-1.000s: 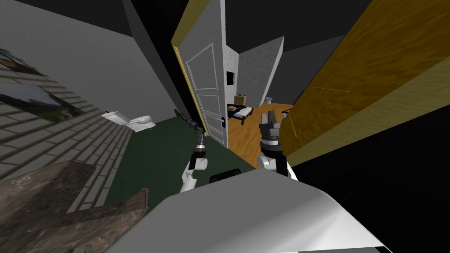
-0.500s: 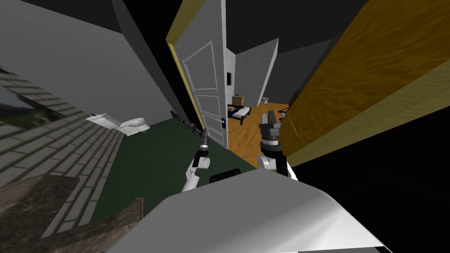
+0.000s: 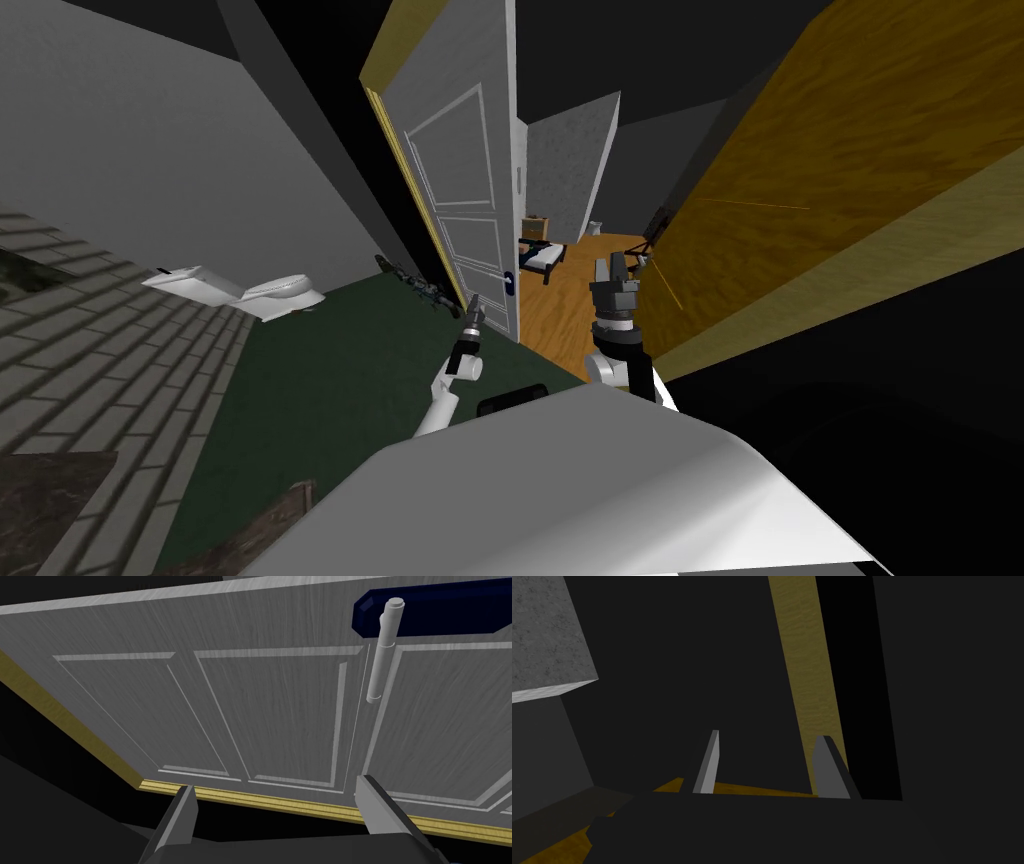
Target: Push the door open
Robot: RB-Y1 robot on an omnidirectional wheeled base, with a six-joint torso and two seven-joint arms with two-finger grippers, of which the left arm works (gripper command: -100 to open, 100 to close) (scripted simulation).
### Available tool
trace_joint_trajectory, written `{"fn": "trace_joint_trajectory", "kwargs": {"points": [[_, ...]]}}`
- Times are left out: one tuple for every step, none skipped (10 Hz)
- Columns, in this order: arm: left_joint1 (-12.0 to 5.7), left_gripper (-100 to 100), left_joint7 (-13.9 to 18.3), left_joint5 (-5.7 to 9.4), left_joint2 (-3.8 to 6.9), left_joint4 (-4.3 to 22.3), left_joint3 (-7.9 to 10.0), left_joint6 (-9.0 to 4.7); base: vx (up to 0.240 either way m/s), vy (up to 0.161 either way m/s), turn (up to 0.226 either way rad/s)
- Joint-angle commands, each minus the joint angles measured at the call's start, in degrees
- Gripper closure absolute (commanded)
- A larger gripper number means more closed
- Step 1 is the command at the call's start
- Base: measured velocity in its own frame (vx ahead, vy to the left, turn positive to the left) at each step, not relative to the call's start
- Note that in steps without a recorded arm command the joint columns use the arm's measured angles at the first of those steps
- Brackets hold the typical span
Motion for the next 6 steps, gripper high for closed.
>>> {"fn": "trace_joint_trajectory", "kwargs": {"points": [[-1.23, -100, -0.2, 0.32, -0.4, 1.7, -0.81, 0.6, 0.124, 0.108, -0.13], [-1.84, -100, -0.2, 0.48, -0.49, 2.8, -1.22, 0.63, 0.072, 0.09, -0.09], [-2.42, -100, -0.2, 0.64, -0.62, 3.9, -1.61, 0.66, 0.054, 0.09, -0.075], [-3.0, -100, -0.2, 0.8, -0.76, 4.9, -2.0, 0.68, 0.056, 0.086, -0.083], [-3.58, -100, -0.2, 0.95, -0.89, 5.9, -2.39, 0.71, 0.073, 0.077, -0.091], [-4.16, -100, -0.2, 1.11, -1.02, 7.0, -2.78, 0.74, 0.087, 0.083, -0.089]]}}
